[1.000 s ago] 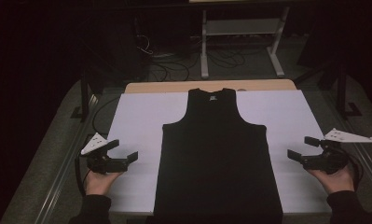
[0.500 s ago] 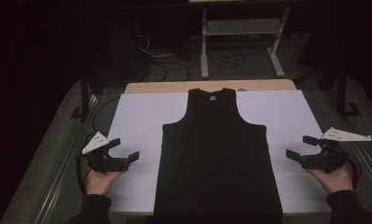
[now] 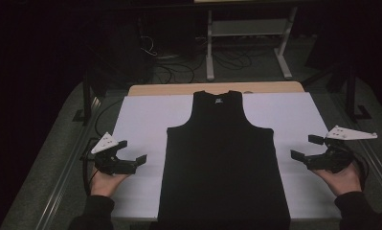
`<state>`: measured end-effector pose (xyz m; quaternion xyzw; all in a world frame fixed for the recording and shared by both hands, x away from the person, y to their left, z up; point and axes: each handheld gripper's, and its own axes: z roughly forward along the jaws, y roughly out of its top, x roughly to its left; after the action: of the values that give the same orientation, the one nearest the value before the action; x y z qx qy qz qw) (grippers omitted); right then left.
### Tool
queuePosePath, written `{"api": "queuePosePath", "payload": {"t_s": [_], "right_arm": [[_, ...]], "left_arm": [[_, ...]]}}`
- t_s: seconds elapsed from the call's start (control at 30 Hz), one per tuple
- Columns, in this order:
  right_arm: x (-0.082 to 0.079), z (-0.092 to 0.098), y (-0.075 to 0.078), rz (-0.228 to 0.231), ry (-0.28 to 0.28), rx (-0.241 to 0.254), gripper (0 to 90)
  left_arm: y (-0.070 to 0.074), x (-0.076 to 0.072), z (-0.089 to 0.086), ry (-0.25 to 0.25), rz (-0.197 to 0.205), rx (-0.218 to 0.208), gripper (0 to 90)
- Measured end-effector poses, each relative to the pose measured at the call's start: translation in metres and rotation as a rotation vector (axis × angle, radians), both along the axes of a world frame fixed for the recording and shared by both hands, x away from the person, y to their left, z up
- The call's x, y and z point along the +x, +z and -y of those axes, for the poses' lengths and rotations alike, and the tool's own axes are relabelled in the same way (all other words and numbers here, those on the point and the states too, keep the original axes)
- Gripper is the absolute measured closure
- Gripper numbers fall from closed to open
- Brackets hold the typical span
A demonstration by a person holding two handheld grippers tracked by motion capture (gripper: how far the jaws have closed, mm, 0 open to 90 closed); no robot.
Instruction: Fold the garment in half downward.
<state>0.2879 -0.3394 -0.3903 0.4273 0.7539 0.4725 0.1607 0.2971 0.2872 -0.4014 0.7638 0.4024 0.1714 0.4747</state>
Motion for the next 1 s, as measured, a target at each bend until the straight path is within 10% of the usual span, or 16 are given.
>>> {"api": "queuePosePath", "payload": {"t_s": [1.0], "right_arm": [[0.039, -0.004, 0.029, -0.046, 0.040, -0.065, 0.0]], "left_arm": [[0.030, 0.040, 0.024, -0.104, -0.045, 0.102, 0.0]]}}
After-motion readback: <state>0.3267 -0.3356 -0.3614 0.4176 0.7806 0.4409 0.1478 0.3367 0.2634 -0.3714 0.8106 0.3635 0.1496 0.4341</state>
